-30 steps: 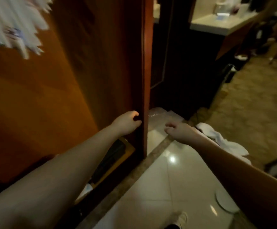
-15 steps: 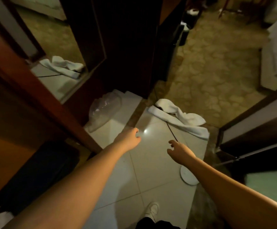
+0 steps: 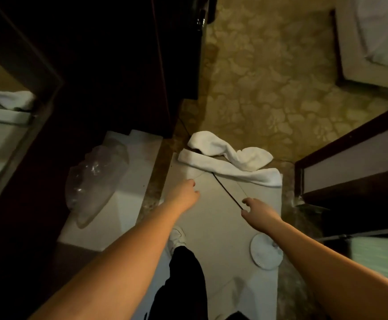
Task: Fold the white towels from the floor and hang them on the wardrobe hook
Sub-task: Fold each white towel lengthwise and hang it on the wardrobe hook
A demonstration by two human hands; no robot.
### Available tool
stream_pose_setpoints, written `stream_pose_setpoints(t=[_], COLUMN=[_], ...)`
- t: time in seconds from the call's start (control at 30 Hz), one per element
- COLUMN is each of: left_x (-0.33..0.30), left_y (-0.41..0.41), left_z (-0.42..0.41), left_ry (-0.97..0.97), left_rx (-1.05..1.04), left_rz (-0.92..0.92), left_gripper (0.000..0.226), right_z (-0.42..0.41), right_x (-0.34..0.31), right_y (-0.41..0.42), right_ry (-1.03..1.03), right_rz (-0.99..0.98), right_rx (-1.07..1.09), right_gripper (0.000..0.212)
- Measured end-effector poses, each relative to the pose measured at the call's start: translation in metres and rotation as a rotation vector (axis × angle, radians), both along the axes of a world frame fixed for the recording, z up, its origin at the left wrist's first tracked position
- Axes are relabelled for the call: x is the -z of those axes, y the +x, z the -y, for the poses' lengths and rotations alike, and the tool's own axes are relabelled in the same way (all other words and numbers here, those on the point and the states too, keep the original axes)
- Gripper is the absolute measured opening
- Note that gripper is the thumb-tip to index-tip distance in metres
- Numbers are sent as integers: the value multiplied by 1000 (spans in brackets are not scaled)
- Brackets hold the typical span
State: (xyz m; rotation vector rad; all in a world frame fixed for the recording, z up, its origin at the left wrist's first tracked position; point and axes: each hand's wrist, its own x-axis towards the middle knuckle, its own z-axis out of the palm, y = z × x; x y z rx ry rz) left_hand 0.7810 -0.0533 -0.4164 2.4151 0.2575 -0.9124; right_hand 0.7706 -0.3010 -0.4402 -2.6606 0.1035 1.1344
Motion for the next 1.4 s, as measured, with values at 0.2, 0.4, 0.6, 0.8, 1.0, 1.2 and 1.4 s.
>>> stream_pose_setpoints(t=[0.2,0.4,0.6,0.8,1.0,1.2,1.4], left_x=[85,174,276,380,478,544,553], left_y=[94,171,264,344,374,383,382], left_z=[-7,34,131,265,385,441,438], left_ry=[17,23,-29,-131,-187,-213,-227], left_rx=[60,192,307,410,551,589,675], left_rz=[-137,-189,-160,-158,-174,-216,-180], left_gripper=[42,42,39,37,36,38,46], right_z=[4,55,149,232,298,328,315], right_x=[74,159,266,374,475,551,547], right_y=[81,132,180,242,279,302,282], right_ry=[20,50,65,94,110,226,240], right_rz=[-70,-161,-215,-142,-59,-16,160], right_rx=[187,441,642,839,870,1112,1086], right_gripper=[49,47,45,44,49,74,12])
